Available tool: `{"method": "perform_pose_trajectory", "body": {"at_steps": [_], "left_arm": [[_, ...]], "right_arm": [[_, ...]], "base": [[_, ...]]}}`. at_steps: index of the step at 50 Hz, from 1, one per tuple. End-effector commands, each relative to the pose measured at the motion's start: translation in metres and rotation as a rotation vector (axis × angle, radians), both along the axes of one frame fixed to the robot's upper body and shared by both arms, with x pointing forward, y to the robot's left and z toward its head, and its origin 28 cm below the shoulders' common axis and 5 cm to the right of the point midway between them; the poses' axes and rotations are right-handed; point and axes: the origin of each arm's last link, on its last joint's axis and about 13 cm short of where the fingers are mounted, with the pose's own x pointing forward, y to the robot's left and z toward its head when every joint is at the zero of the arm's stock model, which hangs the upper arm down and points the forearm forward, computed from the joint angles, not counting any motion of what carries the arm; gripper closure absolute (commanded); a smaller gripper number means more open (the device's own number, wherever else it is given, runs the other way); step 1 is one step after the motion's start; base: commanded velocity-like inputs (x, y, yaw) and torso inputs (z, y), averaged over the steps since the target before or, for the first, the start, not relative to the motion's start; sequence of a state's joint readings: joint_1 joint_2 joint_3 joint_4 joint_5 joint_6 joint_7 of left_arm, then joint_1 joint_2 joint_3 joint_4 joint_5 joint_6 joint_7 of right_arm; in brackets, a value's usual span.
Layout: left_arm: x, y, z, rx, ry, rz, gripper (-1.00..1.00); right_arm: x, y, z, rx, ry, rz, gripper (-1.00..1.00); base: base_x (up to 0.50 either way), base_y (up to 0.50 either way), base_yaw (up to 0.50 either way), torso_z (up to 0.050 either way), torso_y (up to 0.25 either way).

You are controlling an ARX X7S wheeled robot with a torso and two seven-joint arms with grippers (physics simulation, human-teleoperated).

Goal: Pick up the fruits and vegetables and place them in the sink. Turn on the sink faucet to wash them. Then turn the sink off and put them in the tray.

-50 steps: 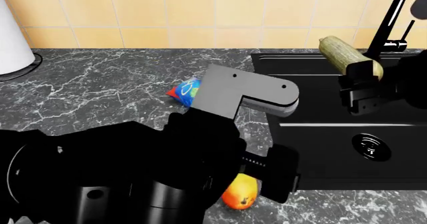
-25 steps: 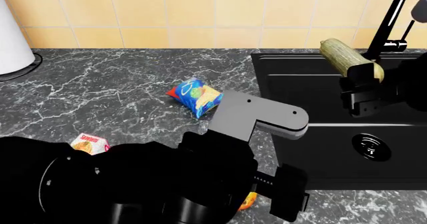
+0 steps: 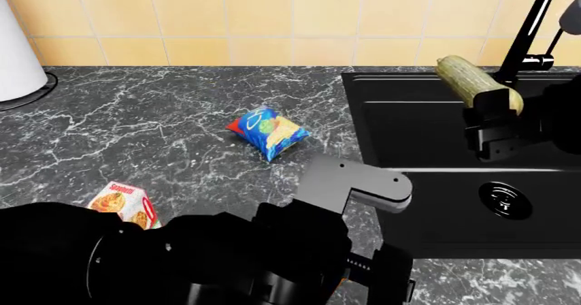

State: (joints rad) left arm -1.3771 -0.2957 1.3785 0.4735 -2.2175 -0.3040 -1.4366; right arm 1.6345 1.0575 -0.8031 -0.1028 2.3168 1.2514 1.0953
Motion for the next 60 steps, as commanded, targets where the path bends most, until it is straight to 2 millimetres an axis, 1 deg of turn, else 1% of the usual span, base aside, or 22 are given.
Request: {"method": "perform_pose_trajectory", "body": {"at_steps": [1,16,18,21,26,27,37,41,53,60], "left_arm": [[0.0,-0.001,-0.012,0.015,0.037,-0.003,-1.0],[0.008,0.001,-0.026,0.035,0.07,0.023,-1.0],[0.011,0.002,-0.033,0.054,0.081,0.036,-1.0],[0.014,0.003,-0.037,0.067,0.09,0.041,-1.0],[0.015,0.003,-0.039,0.066,0.102,0.042,-1.0],[0.015,0.004,-0.038,0.064,0.102,0.043,1.0],[0.009,0.002,-0.039,0.075,0.094,0.018,1.0],[0.005,0.002,-0.035,0.074,0.07,0.003,1.0],[-0.012,0.012,-0.002,0.025,-0.07,-0.025,1.0],[-0.019,0.024,0.026,-0.018,-0.157,-0.057,1.0]], "right_arm": [[-0.002,-0.003,0.008,-0.002,-0.056,-0.023,1.0],[-0.002,-0.003,0.007,-0.001,-0.053,-0.024,1.0],[-0.002,-0.002,0.007,-0.001,-0.053,-0.025,1.0],[-0.002,-0.003,0.007,0.0,-0.053,-0.025,1.0],[-0.001,-0.003,0.007,-0.001,-0.052,-0.026,1.0],[-0.001,-0.003,0.007,-0.001,-0.053,-0.026,1.0],[-0.003,-0.003,0.007,0.0,-0.056,-0.025,1.0],[-0.003,-0.003,0.007,0.001,-0.057,-0.023,1.0],[-0.012,-0.002,0.014,0.01,-0.087,-0.009,1.0],[-0.016,0.0,0.015,0.024,-0.093,0.007,1.0]], "base": [[0.0,0.0,0.0,0.0,0.0],[0.0,0.0,0.0,0.0,0.001],[0.0,0.0,0.0,0.0,0.0],[0.0,0.0,0.0,0.003,0.003],[0.0,0.0,0.0,0.0,0.0],[0.0,0.0,0.0,0.0,0.0],[0.0,0.0,0.0,0.0,0.0],[0.0,0.0,0.0,0.0,0.0],[0.0,0.0,0.0,0.0,0.002],[0.0,0.0,0.0,0.001,0.001]]}}
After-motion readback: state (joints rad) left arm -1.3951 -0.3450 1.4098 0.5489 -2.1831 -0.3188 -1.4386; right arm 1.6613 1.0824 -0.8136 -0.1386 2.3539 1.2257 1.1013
